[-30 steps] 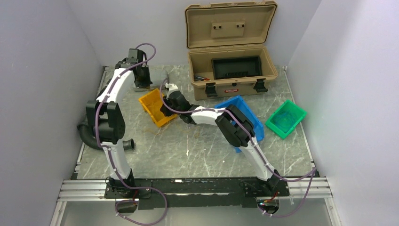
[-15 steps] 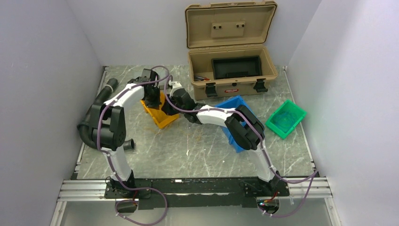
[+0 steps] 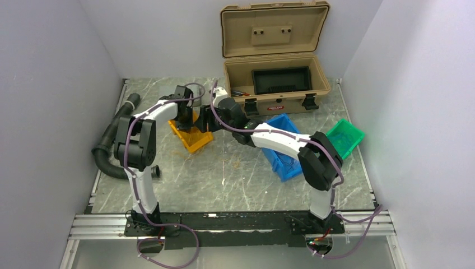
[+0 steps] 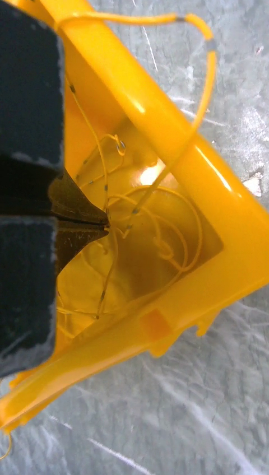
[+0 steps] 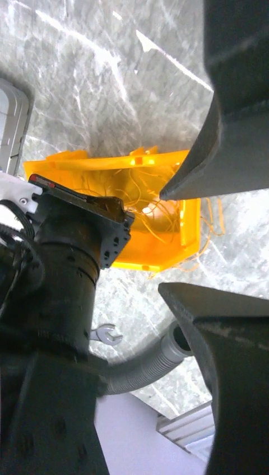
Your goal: Untangle the cables
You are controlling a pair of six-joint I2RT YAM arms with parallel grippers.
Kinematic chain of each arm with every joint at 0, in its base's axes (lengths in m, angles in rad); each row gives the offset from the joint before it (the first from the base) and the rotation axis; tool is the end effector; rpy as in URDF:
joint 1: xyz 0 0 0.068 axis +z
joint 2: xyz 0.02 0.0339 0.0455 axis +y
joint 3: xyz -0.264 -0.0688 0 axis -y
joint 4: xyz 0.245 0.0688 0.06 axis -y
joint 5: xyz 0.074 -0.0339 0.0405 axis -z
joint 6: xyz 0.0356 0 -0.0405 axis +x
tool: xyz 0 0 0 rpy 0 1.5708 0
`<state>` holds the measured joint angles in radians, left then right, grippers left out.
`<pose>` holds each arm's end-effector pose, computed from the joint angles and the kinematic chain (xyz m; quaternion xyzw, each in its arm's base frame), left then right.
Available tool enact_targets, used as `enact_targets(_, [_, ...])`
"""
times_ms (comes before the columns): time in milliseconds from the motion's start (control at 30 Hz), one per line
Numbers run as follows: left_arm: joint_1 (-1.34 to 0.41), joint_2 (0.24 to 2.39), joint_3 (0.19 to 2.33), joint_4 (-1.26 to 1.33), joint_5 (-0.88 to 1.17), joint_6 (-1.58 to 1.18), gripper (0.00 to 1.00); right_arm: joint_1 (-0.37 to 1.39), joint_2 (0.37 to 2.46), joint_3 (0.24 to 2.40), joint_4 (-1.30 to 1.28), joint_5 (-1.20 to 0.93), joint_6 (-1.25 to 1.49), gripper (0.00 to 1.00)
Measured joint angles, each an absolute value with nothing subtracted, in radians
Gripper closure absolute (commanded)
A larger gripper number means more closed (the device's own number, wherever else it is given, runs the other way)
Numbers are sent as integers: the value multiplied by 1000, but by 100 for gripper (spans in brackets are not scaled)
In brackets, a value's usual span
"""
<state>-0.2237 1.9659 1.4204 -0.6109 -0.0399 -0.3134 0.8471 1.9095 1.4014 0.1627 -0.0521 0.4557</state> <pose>0.3965 -0.0887 0.1810 -0.0480 0.9772 -0.0358 0.2035 0.2993 0.3415 0.2586 -0.1737 0.7993 0.3655 0.4442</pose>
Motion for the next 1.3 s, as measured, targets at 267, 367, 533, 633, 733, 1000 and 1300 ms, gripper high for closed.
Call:
enact_targets(267, [-239,1998,1451,-633,-59,-314,71,834,1806,1287,144,-48,503,15])
enact_targets(367, [-243,1926,1397,-618,-59,-308,66,834,1821,1244,138,-42,536,13])
enact_targets(533, [-245,1793,1401,-646,-54,-303,59,834,1901,1252,134,-44,567,18])
enact_targets(633, [-245,1741,1411,-656,-44,-299,55,834,1954,1274,132,-49,576,24])
enact_targets(733, [-245,1709,1411,-680,-33,-292,49,835,1996,1297,131,-51,582,44])
enact_targets(1000, [-239,1606,1411,-765,-21,-270,46,836,2031,1322,131,-53,606,100])
enact_targets(1300, [-231,1414,1367,-775,66,-226,32,853,1881,1250,88,-61,615,52])
